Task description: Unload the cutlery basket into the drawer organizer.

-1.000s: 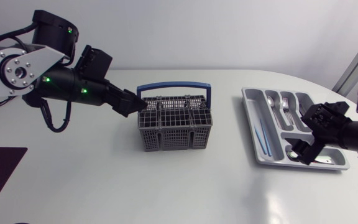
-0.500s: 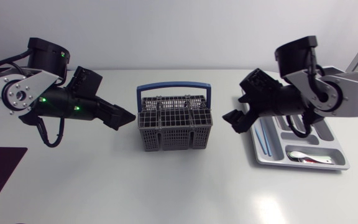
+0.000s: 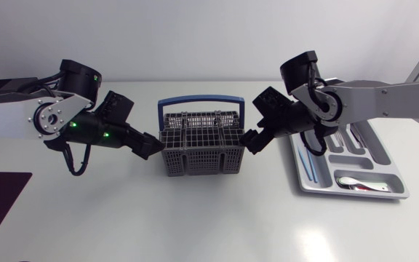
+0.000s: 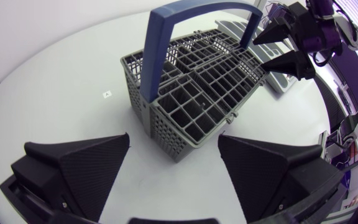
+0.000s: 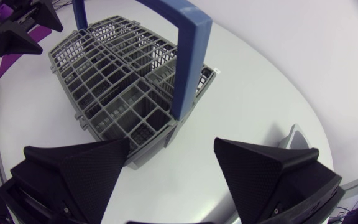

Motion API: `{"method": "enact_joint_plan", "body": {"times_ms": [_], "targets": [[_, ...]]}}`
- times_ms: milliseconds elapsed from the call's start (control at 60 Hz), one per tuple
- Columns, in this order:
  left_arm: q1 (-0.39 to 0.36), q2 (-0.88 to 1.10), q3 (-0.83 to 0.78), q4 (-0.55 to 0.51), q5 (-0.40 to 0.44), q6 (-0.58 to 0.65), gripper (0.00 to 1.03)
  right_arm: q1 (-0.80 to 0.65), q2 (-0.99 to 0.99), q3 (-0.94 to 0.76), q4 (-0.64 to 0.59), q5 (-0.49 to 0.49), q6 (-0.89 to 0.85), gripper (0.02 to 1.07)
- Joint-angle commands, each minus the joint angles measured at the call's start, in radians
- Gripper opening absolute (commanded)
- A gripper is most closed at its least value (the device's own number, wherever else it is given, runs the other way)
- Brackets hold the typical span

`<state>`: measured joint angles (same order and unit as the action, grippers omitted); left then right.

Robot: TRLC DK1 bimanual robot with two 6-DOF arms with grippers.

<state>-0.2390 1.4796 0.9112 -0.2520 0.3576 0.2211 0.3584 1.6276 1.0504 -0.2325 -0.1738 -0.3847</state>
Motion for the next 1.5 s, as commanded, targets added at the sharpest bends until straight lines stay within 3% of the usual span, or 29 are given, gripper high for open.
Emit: {"method": "enact_joint_plan", "body": {"times_ms": [0, 217, 433, 717, 1017, 1483], "targets": [[-0.008, 0.004, -0.014, 0.01, -0.003, 0.014, 0.99, 0.016, -0.031, 0.002, -0.01, 0.0, 0.03, 1.0], [0.07, -0.059, 0.0, 0.016, -0.003, 0.017, 0.98, -0.033, -0.137, -0.012, -0.021, -0.012, 0.03, 1.0], [0.139, 0.076, 0.023, 0.077, -0.048, 0.049, 0.98, -0.093, -0.071, -0.006, 0.002, -0.004, 0.035, 1.0], [0.11, 0.252, 0.117, 0.109, -0.075, 0.046, 0.98, -0.078, 0.084, 0.082, 0.021, 0.056, 0.07, 1.0], [0.055, 0.249, 0.12, 0.12, -0.075, 0.032, 0.98, -0.016, 0.107, 0.099, 0.009, 0.073, 0.093, 1.0], [0.086, 0.199, 0.075, 0.122, -0.075, 0.049, 0.98, 0.073, 0.075, 0.076, -0.004, 0.123, 0.118, 1.0]]}}
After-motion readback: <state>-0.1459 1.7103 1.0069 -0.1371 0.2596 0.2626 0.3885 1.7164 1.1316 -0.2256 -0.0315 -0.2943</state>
